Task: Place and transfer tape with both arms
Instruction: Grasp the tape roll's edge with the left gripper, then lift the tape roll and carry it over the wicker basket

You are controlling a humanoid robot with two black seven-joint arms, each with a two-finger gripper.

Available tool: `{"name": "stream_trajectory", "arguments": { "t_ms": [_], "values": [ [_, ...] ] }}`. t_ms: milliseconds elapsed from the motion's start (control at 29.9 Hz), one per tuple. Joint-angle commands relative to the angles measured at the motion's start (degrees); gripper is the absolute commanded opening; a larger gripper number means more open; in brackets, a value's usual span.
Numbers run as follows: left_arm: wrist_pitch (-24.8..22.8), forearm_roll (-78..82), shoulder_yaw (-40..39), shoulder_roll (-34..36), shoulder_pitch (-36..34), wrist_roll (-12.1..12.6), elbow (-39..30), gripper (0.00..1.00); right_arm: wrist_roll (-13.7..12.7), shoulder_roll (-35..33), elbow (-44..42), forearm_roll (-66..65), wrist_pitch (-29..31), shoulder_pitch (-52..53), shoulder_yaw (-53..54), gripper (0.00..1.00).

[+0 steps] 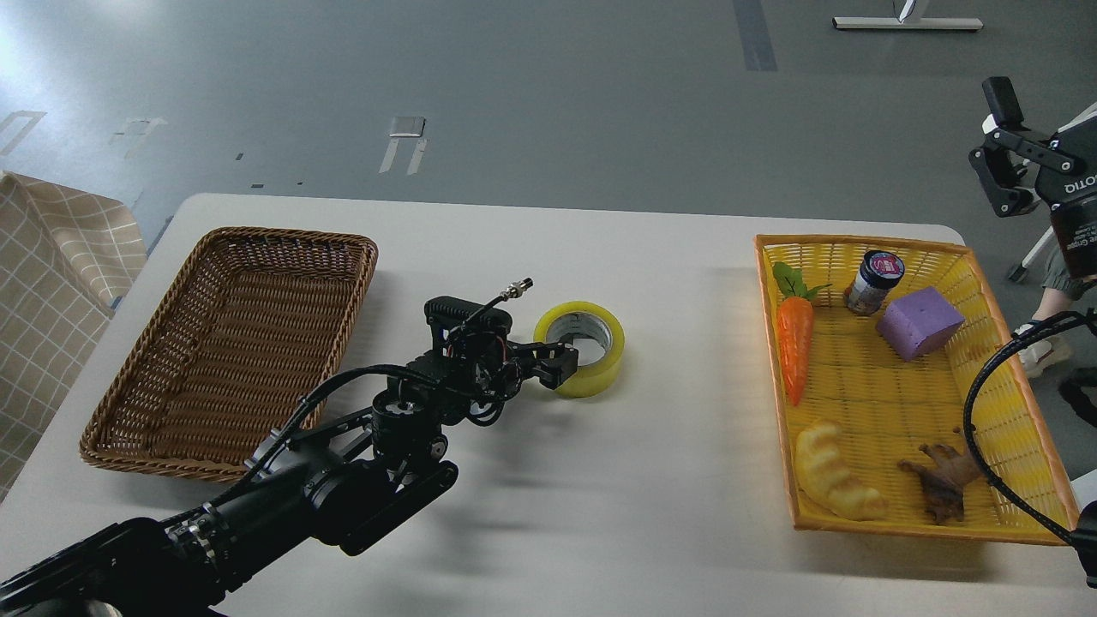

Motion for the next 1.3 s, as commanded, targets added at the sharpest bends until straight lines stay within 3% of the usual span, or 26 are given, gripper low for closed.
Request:
{"name": "stream_trajectory", "arguments": {
  "t_ms": [0, 67, 167, 501, 969, 1270],
  "values": [
    [-0.1, -0.2, 0.0, 0.0, -0.1, 0.3, 0.0, 0.37, 0.0, 0.0, 0.0, 0.0, 0.0, 0.0, -0.1, 1.00],
    [-0.2, -0.5, 0.0, 0.3, -0.1, 0.4, 0.0, 0.19, 0.0, 0.0, 0.0, 0.0, 0.0, 0.0, -0.1, 1.00],
    [-0.3, -2.2, 0.0, 0.6, -0.1, 0.5, 0.0, 0.06, 0.0, 0.0, 0.0, 0.0, 0.1, -0.1, -0.1, 1.00],
    [-1.5, -2.4, 0.0, 0.6, -0.4, 0.4, 0.0, 0.00, 0.0, 0.0, -0.1, 0.0, 0.0, -0.6, -0.1, 1.00],
    [-1.7, -6.2, -0.1, 1.2, -3.6, 0.0, -1.1, 0.00, -0.1, 0.0, -0.7, 0.0, 0.1, -0.6, -0.1, 1.00],
    [-1.5, -9.1, -0.2, 8.8, -7.4, 0.7, -8.2, 0.00, -0.2, -0.1, -0.7, -0.3, 0.2, -0.2, -0.3, 1.00]
  ]
}}
